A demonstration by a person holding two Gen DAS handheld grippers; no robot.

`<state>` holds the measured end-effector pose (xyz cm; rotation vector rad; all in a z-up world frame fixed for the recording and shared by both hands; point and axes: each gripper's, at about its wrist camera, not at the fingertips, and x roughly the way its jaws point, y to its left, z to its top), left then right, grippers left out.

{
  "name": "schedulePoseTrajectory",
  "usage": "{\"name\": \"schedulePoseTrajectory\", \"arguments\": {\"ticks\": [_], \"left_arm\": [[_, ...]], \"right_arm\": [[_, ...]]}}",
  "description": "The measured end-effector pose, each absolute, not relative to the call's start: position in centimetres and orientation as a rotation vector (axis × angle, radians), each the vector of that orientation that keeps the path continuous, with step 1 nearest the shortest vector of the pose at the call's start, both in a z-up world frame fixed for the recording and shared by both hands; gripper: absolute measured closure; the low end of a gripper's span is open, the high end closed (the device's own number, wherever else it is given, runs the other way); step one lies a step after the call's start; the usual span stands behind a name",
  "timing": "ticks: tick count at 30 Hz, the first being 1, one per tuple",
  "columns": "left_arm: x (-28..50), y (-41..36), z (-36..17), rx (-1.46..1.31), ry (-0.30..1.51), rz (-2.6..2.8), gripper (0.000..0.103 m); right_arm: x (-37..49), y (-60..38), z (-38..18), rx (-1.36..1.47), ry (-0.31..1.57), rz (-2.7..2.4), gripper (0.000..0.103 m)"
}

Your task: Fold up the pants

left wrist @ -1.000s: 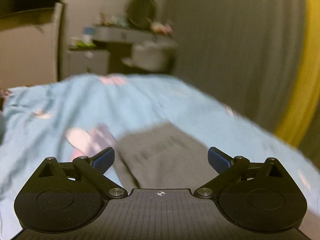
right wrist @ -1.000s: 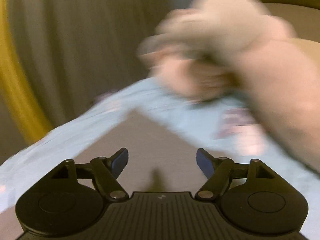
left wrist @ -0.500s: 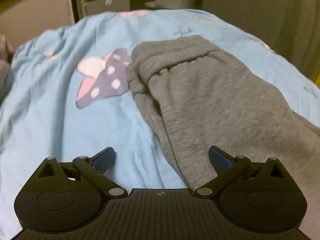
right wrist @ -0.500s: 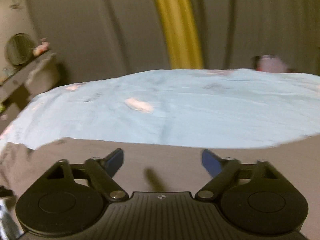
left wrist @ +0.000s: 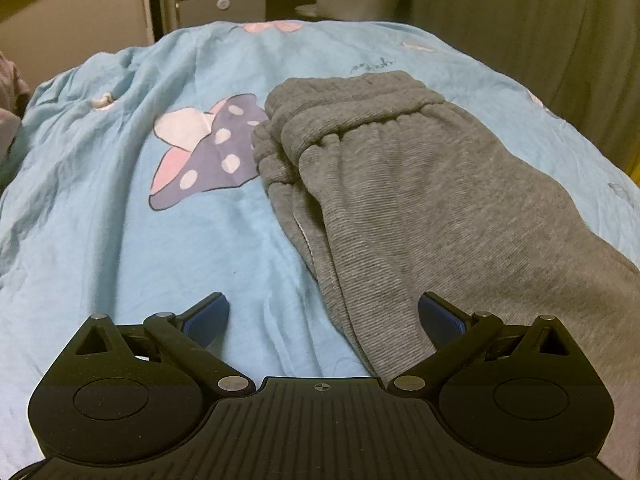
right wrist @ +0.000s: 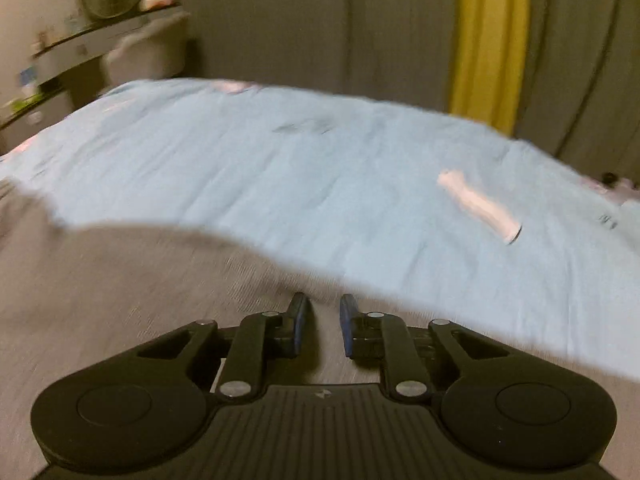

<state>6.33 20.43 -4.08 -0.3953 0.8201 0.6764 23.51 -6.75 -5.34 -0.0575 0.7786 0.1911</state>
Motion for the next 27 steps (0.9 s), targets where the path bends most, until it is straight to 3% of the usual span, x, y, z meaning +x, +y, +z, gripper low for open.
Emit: {"name": "schedulePoseTrajectory", "arguments": {"ticks": [4,8,12,13,14,16,17,20,27], "left_arm": [[6.1,20.8,-4.2,-0.424,0.813,0.669,0.000],[6.3,20.7,-4.2,-0.419,0.811,0.675,0.000],[6.3,20.7,-4.2,-0.425,0.813,0.675,0.000],[6.3,20.7,-4.2,-0.432,0.813,0.673,0.000],[6.2,20.9,-4.1,-0.442,0.810,0.670,0.000],[5.9,21.1,-4.1,-0.466,0.801,0.666,0.000],[5.7,21.2,-4.1,-0.477,0.795,0.665,0.000],[5.5,21.5,-4.0,-0.495,0.786,0.668,0.000],[5.0,20.8,-2.8,-0.475,0.753,0.689,0.000]], "right_arm": [[24.5,-8.0,-3.3,0.062,0.792,0.119,0.087],[16.7,-9.7,-1.5,0.079,0.706,0.211,0.084],[12.3,-12.4,-3.4,0.084,0.785,0.203,0.082],[12.3,-13.6,-4.8,0.071,0.835,0.166,0.084],[12.0,-14.9,-5.5,0.093,0.827,0.158,0.097],[11.7,-18.2,-5.2,0.180,0.788,0.087,0.102],[11.5,-19.9,-4.3,0.211,0.779,-0.022,0.096],[9.9,-25.0,-2.2,0.323,0.767,-0.202,0.059],[-3.9,-41.7,-0.3,0.577,0.681,-0.599,0.059]]}}
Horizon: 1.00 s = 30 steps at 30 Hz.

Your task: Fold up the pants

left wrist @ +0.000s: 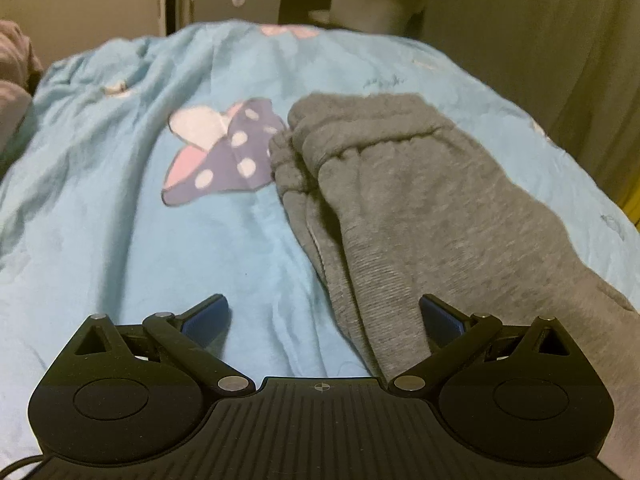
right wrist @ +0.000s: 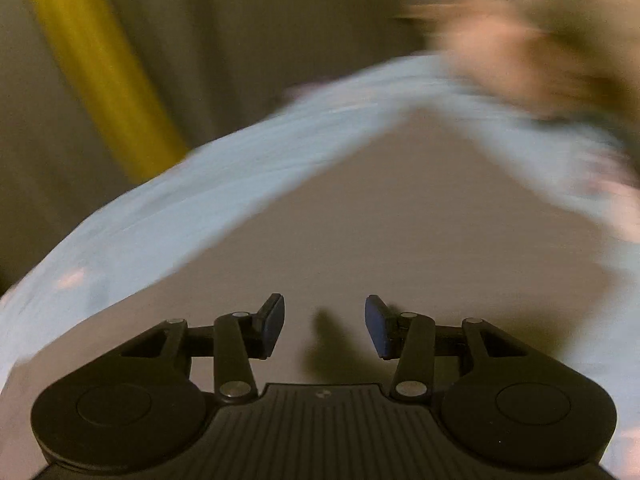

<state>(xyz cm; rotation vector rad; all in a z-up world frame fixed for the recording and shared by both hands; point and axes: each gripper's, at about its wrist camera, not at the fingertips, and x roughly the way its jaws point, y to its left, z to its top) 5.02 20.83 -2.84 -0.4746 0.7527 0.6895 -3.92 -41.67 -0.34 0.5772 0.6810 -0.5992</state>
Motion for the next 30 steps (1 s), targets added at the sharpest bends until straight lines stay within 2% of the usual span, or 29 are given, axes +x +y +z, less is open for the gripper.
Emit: {"name": "schedulePoseTrajectory", "arguments": {"ticks": [6,10,12,14,24,30], "left_arm": [[3.9,15.9,-0.7,-0.539,0.682,0.532,0.000],[4.6,10.8,0.1,-0.338,0.715,0.389,0.000],[4.4,9.2,0.2,-0.284,0.717,0.329,0.000],[4.1,8.4,-0.1,-0.267,0.709,0.291,0.000],[4.4,9.8,-1.2,-0.363,0.736,0.343,0.000],[4.9,9.4,-1.4,-0.322,0.756,0.346,0.000]], "right_arm": [[-14.5,-49.4,-2.9,0.930,0.581,-0.787,0.060],[-15.3,-49.9,-2.8,0.973,0.522,-0.749,0.061],[-14.7,-50.2,-3.6,0.985,0.542,-0.744,0.078],[-14.1,-50.1,-3.9,0.988,0.548,-0.738,0.082],[-15.3,-50.5,-3.1,1.007,0.449,-0.748,0.082],[-13.5,-51.1,-4.7,1.053,0.541,-0.714,0.081]]}}
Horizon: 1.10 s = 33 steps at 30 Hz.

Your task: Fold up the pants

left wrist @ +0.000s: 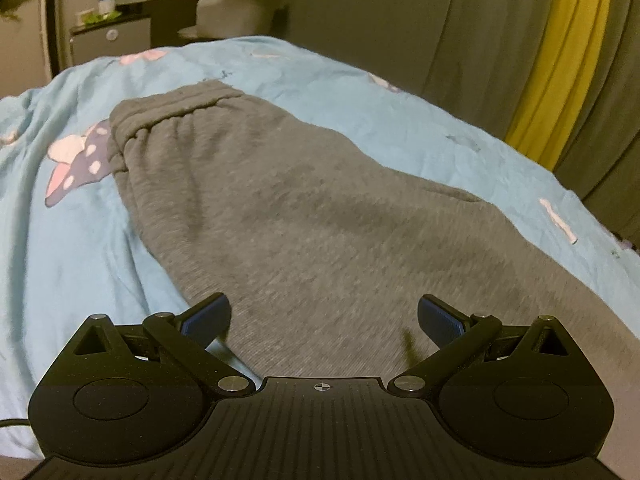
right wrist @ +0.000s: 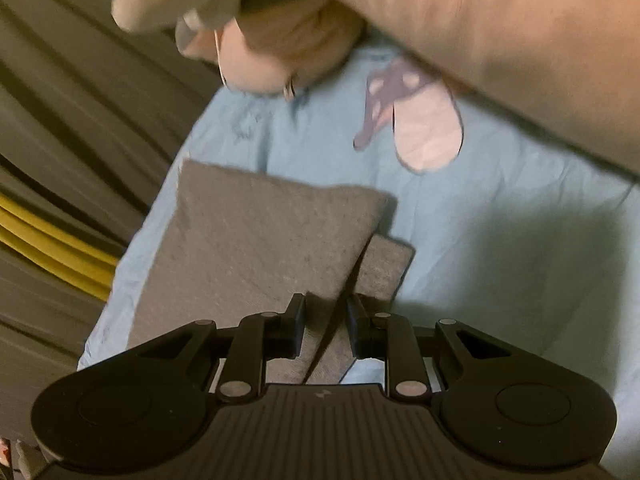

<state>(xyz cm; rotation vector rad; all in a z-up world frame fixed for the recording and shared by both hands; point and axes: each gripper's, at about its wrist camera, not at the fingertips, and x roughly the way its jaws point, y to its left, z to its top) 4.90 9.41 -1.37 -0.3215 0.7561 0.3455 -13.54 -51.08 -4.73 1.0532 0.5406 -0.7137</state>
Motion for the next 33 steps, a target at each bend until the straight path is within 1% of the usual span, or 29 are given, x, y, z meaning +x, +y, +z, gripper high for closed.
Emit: {"name": "schedulePoseTrajectory", "arguments": {"ticks": [2,3,7,9,11,13,14,17,21,23,24,25,27,33], "left_arm": [[5.0,9.3,-1.4,-0.318,0.758,0.343,0.000],[4.9,9.4,-1.5,-0.318,0.759,0.344,0.000],[4.9,9.5,-1.5,-0.328,0.755,0.347,0.000],[4.9,9.6,-1.5,-0.329,0.757,0.347,0.000],[5.0,9.5,-1.5,-0.324,0.761,0.348,0.000],[5.1,9.4,-1.6,-0.316,0.765,0.346,0.000],[5.1,9.4,-1.6,-0.312,0.768,0.347,0.000],[5.2,9.4,-1.6,-0.310,0.772,0.346,0.000],[5.3,9.3,-1.7,-0.305,0.776,0.341,0.000],[5.4,9.2,-1.8,-0.302,0.783,0.339,0.000],[5.5,9.2,-1.8,-0.302,0.786,0.337,0.000],[5.6,9.2,-1.9,-0.303,0.791,0.337,0.000],[5.7,9.3,-2.0,-0.308,0.797,0.339,0.000],[5.4,10.1,-1.8,-0.357,0.770,0.342,0.000]], "right_arm": [[-13.2,-51.2,-4.8,1.063,0.519,-0.695,0.086],[-13.0,-51.2,-4.7,1.058,0.521,-0.687,0.099],[-13.4,-50.3,-2.9,1.004,0.451,-0.674,0.099],[-14.1,-49.9,-2.3,1.021,0.416,-0.680,0.099],[-14.3,-50.1,-2.7,1.040,0.450,-0.717,0.099],[-13.8,-50.5,-3.9,1.001,0.565,-0.819,0.100],[-13.7,-50.9,-4.3,1.015,0.578,-0.827,0.100],[-13.6,-50.8,-3.8,0.976,0.577,-0.845,0.100],[-14.5,-50.6,-3.1,0.963,0.531,-0.874,0.097],[-15.1,-50.8,-3.3,0.984,0.537,-0.919,0.090],[-15.3,-51.0,-3.5,1.002,0.536,-0.924,0.070],[-15.5,-51.1,-3.6,1.025,0.535,-0.919,0.048],[-15.4,-51.5,-4.0,1.059,0.534,-0.862,0.035],[-13.7,-50.7,-4.1,0.993,0.574,-0.820,0.033]]}}
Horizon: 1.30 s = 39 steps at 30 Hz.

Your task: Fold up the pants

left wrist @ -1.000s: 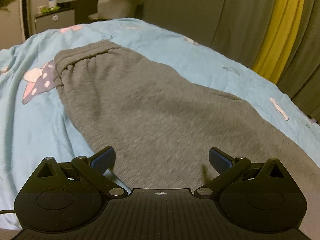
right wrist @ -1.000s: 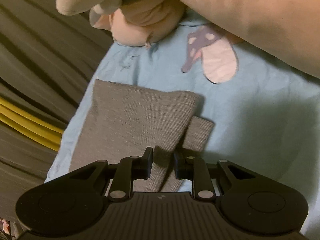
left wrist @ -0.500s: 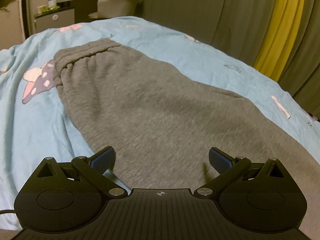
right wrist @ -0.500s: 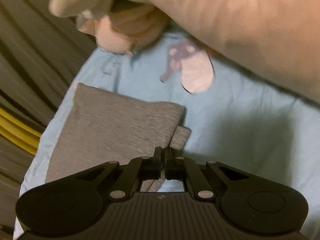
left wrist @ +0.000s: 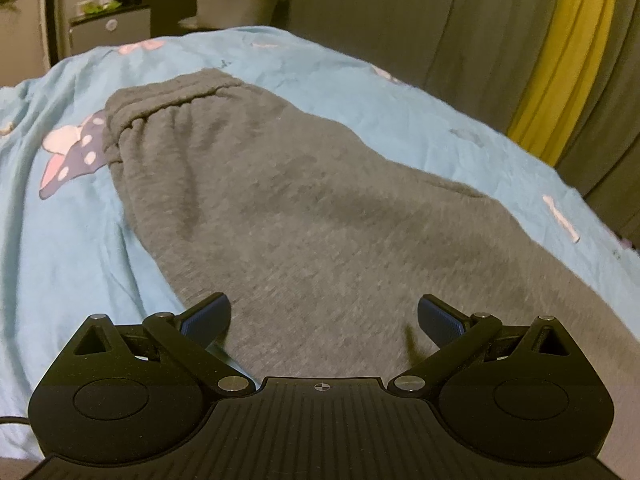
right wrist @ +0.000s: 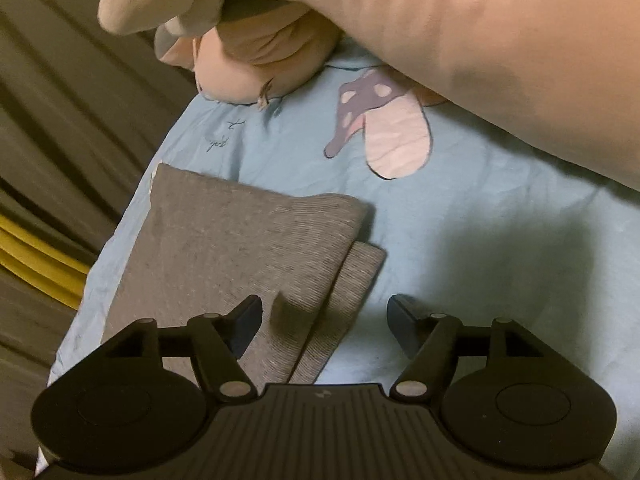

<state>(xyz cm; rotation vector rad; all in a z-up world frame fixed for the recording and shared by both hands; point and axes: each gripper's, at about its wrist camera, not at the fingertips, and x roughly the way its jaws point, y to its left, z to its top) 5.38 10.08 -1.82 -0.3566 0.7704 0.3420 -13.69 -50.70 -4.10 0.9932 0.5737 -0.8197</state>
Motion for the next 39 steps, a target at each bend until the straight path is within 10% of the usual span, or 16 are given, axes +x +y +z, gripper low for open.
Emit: {"name": "schedulePoseTrajectory", "arguments": {"ticks": [11,31,33,39], "left_arm": [[3.9,20.1,-1.4,-0.606,0.657,0.559,0.000],[8.9,29.6,-3.5,-0.595,0.733,0.506,0.001],[9.0,29.5,-3.0,-0.586,0.703,0.458,0.024],[7.3,28.9,-0.7,-0.546,0.596,0.428,0.051]], "right_arm": [[-12.7,-50.2,-4.2,0.967,0.600,-0.779,0.005],[-10.8,-49.4,-4.2,0.864,0.676,-0.818,0.004],[-10.7,-49.3,-4.2,0.853,0.683,-0.822,0.004],[-10.7,-49.4,-4.2,0.849,0.683,-0.824,0.004]]}}
